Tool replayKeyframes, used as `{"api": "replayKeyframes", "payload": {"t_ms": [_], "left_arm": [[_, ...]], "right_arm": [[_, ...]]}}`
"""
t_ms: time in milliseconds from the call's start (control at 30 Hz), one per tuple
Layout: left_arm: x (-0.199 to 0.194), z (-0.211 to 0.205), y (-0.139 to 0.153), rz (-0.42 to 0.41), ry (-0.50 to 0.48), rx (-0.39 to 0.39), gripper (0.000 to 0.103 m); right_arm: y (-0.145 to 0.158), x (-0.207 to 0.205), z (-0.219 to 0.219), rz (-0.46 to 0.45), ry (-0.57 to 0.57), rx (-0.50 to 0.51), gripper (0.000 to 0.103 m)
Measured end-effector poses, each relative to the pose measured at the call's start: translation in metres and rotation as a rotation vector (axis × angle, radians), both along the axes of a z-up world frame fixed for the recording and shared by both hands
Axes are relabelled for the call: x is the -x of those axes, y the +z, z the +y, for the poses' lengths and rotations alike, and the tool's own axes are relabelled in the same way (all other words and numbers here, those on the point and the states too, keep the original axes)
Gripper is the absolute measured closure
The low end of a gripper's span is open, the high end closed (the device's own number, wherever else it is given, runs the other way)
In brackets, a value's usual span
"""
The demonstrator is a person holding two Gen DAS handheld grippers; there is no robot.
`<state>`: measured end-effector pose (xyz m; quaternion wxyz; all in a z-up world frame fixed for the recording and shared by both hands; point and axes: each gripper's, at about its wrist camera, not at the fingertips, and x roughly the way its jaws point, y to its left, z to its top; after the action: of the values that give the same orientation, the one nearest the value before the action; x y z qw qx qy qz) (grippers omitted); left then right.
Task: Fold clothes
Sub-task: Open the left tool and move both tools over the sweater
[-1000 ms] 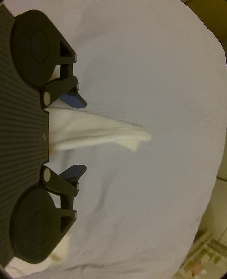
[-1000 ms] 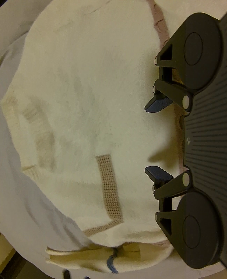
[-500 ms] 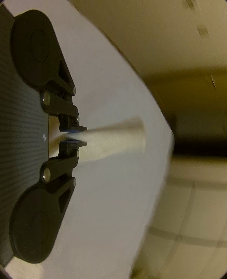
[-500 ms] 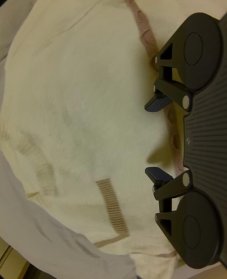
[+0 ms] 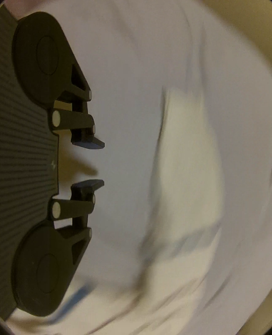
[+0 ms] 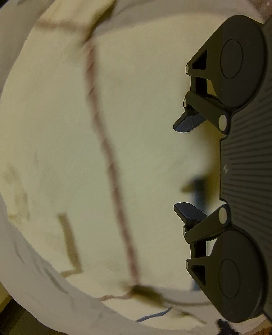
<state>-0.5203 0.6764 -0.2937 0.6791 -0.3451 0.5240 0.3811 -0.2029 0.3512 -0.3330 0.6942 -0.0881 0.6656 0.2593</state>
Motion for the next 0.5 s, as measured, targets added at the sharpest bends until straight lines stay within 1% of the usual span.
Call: {"api": "replayKeyframes", "payload": {"t_ms": [67, 133, 167, 233, 367, 400, 467, 500], "left_arm": [[-0.02, -0.039, -0.003, -0.057, -0.165, 0.05, 0.066], [-0.024, -0.071, -0.007, -0.089, -0.258, 0.108, 0.064], [-0.022, -0.081, -0.01, -0.1, -0.277, 0.137, 0.063], [-0.018, -0.095, -0.016, -0.1, -0.281, 0.176, 0.059], [-0.009, -0.119, -0.025, -0.086, -0.266, 0.228, 0.056], [-0.007, -0.123, -0.028, -0.093, -0.257, 0.24, 0.051], [-0.007, -0.13, -0.034, -0.103, -0.226, 0.247, 0.047], [-0.008, -0.133, -0.038, -0.107, -0.208, 0.244, 0.047]], "right_arm": [[0.008, 0.012, -0.043, -0.017, -0.045, -0.005, 0.027], [0.014, 0.02, -0.086, -0.035, -0.101, -0.019, 0.028], [0.016, 0.024, -0.111, -0.041, -0.129, -0.02, 0.031], [0.018, 0.03, -0.157, -0.048, -0.188, -0.016, 0.035], [0.019, 0.038, -0.23, -0.049, -0.308, -0.023, 0.035], [0.017, 0.039, -0.242, -0.039, -0.324, -0.036, 0.035], [0.012, 0.041, -0.265, -0.017, -0.352, -0.065, 0.037], [0.007, 0.042, -0.271, 0.0, -0.355, -0.085, 0.037]]}}
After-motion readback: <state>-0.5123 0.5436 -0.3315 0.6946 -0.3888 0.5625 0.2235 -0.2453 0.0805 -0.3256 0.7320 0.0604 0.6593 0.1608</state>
